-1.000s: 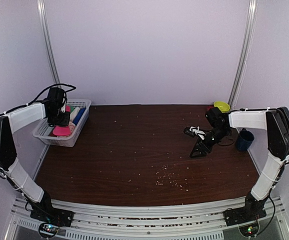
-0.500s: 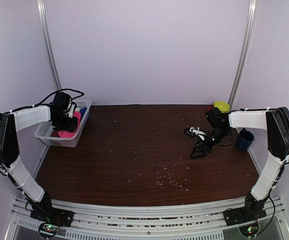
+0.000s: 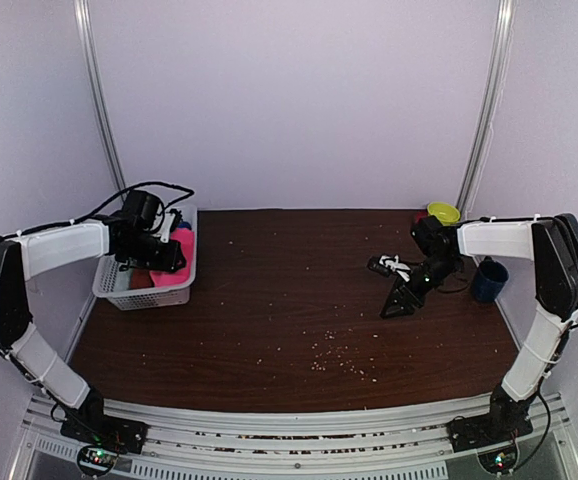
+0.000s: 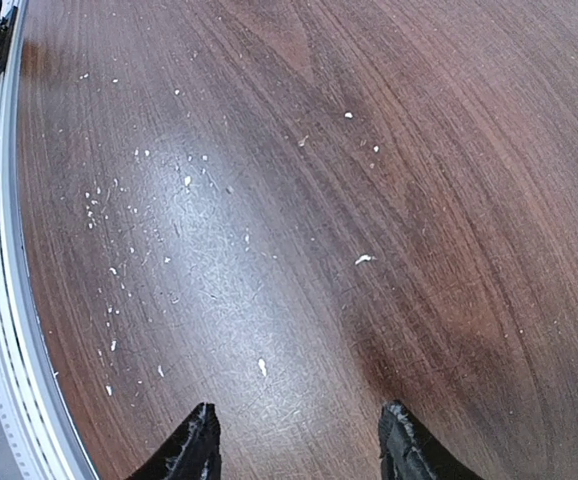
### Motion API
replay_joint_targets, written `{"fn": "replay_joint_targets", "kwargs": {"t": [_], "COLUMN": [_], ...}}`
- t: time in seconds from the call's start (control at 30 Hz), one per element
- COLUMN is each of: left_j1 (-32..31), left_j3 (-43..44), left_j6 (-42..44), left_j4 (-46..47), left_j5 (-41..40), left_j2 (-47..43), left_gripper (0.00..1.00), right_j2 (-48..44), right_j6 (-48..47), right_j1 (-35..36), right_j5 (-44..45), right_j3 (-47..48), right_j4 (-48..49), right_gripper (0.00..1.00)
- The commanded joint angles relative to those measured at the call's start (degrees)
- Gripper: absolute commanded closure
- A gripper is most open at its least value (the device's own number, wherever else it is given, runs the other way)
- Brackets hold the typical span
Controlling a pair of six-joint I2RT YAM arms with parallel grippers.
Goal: Roll the towels
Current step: Move the bin to the corner of the board, then place the towel in the bin.
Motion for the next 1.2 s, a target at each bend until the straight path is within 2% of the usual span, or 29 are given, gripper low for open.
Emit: {"fn": "replay_joint_targets", "kwargs": {"t": [0.0,0.2,0.3,0.4,0.6,0.7,0.83,0.93,1.07,1.17], "left_j1": [-4.17,-4.03,-3.79,-3.17,1.02,3.94,7.43,8.69,9.49,10.02], "left_j3": [2.64,8.79,11.79,11.46,1.53,-5.06,-11.83,-14.58,-15.21,-15.58], "left_j6": [-4.36,-4.79,-5.24,-6.80,-16.06,-23.58,-33.43,-40.07,-44.45,-49.97], "left_j4": [1.28,-2.64,-2.22,2.35,18.71,32.17,47.75,57.88,64.79,71.32], "left_j5": [4.66,-3.75,0.39,8.47,29.61,40.08,49.47,53.50,56.06,57.62], "left_j2": [-0.98,-6.43,-7.97,-9.69,-10.83,-9.31,-5.35,-1.92,2.32,4.39], "left_gripper": [0.78,0.75,0.74,0.72,0.71,0.68,0.62,0.62,0.62,0.67], "right_j2": [0.35,0.31,0.26,0.21,-0.05,-0.18,-0.03,0.06,0.07,0.03], "right_j6": [-0.87,-1.35,-1.51,-1.51,-1.49,-1.42,-1.48,-1.66,-1.90,-2.01], "right_j1": [0.07,-0.09,-0.17,-0.25,-0.45,-0.45,-0.49,-0.45,-0.46,-0.46], "right_j5": [-1.17,-1.63,-1.68,-1.79,-1.80,-1.81,-1.81,-1.81,-1.90,-1.94], "right_j3": [1.07,1.24,1.31,1.32,1.31,1.24,1.24,1.24,1.33,1.35], "right_j4": [-1.11,-1.62,-1.77,-1.88,-1.81,-1.84,-1.81,-1.92,-2.07,-2.27], "right_gripper": [0.46,0.46,0.46,0.46,0.46,0.46,0.46,0.46,0.46,0.46]}}
